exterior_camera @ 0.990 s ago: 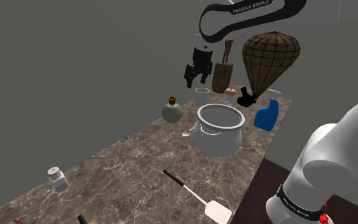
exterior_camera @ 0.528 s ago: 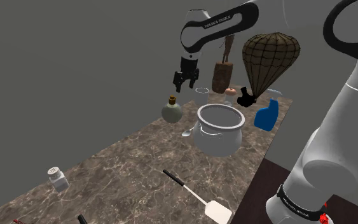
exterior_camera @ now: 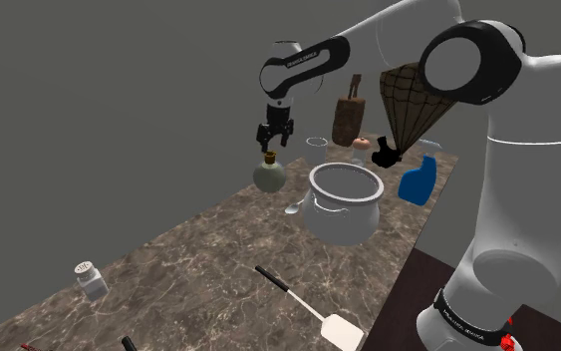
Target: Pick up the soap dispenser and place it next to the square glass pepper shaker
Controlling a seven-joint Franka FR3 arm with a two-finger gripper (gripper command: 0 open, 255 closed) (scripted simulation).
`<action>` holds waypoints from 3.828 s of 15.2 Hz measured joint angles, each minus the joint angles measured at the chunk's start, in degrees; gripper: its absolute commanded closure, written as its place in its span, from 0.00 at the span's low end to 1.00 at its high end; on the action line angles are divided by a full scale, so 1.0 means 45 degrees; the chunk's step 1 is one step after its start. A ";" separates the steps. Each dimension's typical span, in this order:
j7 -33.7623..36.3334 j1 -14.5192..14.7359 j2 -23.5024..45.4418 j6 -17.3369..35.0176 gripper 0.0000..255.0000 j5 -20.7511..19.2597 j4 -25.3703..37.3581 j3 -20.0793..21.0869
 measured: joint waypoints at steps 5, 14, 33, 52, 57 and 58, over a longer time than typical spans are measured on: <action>-0.0048 -0.0004 0.0669 0.0468 0.00 0.0077 0.0168 0.0039; -0.0090 -0.0011 0.0949 0.0962 0.00 0.0113 -0.0045 0.0052; -0.0022 -0.0013 0.0562 -0.0071 1.00 0.0051 0.0599 0.0027; 0.0163 -0.0036 0.0127 -0.3115 1.00 -0.0048 0.3212 -0.0006; 0.0220 -0.0045 0.0221 -0.3978 1.00 -0.0057 0.4173 -0.0008; 0.0220 -0.0054 0.0243 -0.4164 1.00 -0.0055 0.4381 -0.0010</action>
